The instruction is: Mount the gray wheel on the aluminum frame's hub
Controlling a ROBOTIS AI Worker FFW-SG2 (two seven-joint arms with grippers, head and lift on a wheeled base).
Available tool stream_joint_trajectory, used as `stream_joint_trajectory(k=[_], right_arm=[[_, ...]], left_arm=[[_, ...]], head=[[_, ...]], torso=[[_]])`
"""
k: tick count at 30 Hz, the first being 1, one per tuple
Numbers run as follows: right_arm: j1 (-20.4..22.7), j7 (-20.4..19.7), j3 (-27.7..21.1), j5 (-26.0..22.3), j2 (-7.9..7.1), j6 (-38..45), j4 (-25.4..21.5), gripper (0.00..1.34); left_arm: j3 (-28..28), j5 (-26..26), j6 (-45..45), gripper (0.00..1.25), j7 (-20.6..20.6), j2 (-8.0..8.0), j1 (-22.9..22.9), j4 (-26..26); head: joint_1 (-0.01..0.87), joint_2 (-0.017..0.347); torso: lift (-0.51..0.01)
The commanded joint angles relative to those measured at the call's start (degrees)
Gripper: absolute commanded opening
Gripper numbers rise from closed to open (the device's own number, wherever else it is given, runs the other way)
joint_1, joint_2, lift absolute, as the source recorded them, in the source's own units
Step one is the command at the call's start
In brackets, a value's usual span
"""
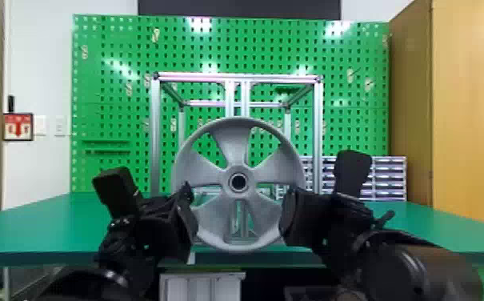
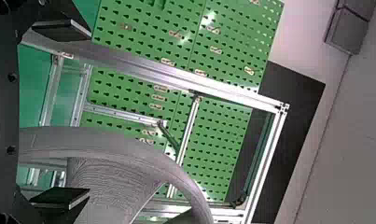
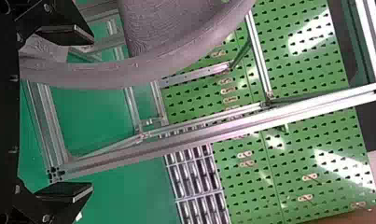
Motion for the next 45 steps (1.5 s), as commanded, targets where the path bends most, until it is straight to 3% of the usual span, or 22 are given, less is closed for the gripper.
stream_joint_trajectory(k=[1,19,29,38,45], right_arm=[[2.05,0.09,-0.27,0.0,0.05,0.44,-3.0,1.15],[14.36,3.08,-3.26,0.17,0.05,0.44,-15.92,1.15],[21.92,4.22,-5.28,0.44,-2.2,0.09,-21.1,1.15],[28.68,6.42,-4.93,4.39,-3.87,-3.25,-23.12,1.15],[34.13,9.93,-4.05,10.46,-4.66,-7.64,-23.39,1.15]], left_arm=[[1.14,-0.75,0.84,1.14,0.0,0.55,2.0,-2.69],[3.78,-2.5,5.06,1.14,-0.09,4.06,12.19,-14.82],[6.15,-6.99,6.81,1.13,-2.63,5.47,18.17,-20.18],[8.52,-10.68,7.87,1.13,-5.71,6.08,24.24,-22.56],[9.93,-13.67,7.96,1.13,-7.64,6.35,28.28,-22.91]], head=[[-0.005,0.006],[-0.005,0.006],[-0.005,0.006],[-0.005,0.006],[-0.005,0.006]], torso=[[-0.499],[-0.499],[-0.499],[-0.499],[-0.499]])
